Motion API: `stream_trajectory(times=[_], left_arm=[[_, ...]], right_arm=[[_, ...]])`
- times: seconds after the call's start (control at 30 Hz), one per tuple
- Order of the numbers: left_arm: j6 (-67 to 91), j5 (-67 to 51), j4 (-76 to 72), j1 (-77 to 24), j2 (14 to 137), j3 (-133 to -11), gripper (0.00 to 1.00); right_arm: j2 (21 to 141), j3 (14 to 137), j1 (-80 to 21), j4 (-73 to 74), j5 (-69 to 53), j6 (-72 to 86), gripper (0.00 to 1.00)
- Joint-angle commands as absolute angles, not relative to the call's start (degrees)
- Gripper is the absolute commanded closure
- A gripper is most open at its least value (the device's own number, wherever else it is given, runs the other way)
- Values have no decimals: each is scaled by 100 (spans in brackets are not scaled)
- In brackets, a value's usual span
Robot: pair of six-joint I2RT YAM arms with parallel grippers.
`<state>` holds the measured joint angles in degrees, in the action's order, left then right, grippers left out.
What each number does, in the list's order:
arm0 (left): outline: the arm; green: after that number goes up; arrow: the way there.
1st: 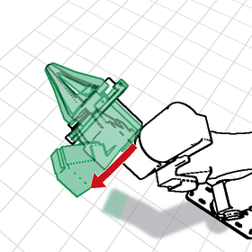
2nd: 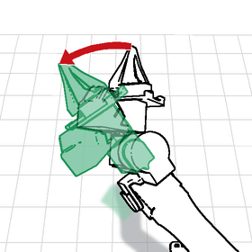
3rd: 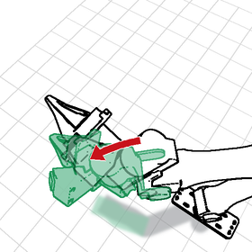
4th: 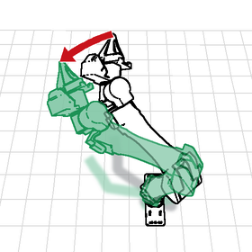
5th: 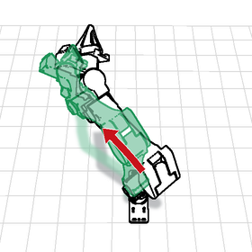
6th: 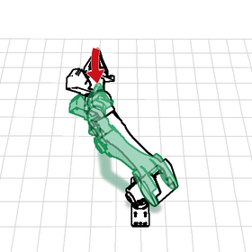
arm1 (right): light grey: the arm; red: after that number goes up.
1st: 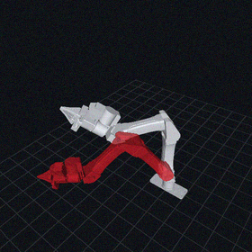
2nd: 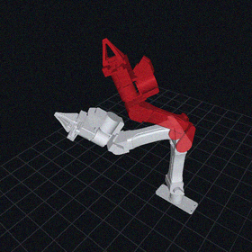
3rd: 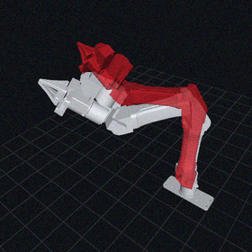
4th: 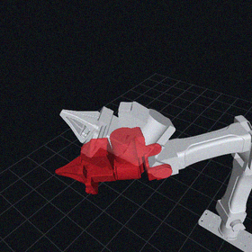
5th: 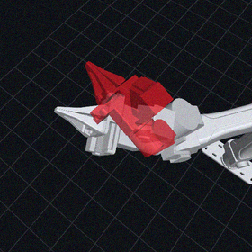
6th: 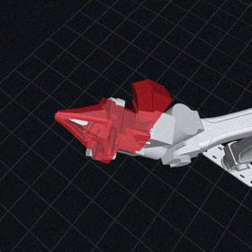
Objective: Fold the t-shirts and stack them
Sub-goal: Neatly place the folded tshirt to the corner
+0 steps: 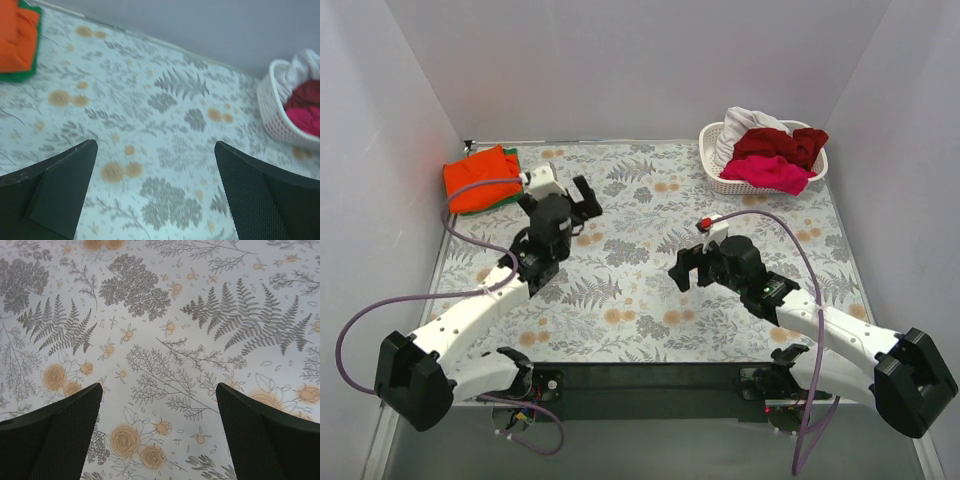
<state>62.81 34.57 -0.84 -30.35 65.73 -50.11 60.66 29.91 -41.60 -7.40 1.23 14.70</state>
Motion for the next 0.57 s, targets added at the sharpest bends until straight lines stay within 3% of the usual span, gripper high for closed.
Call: stream_trajectory(times=[0.0,0.2,0.53], left_arm=[[6696,3736,148,-3864,6092,-4431,3],[7031,3402,360,-4789,5845,-3815,3],[6926,3629,474,-4816,5468,-3472,3]], right_arm=[[5775,3322,-4096,-484,720,1336,13],[5660,3480,-4052,-396,1239,1231,11],[5520,3665,-4043,-71,1828,1344,11]])
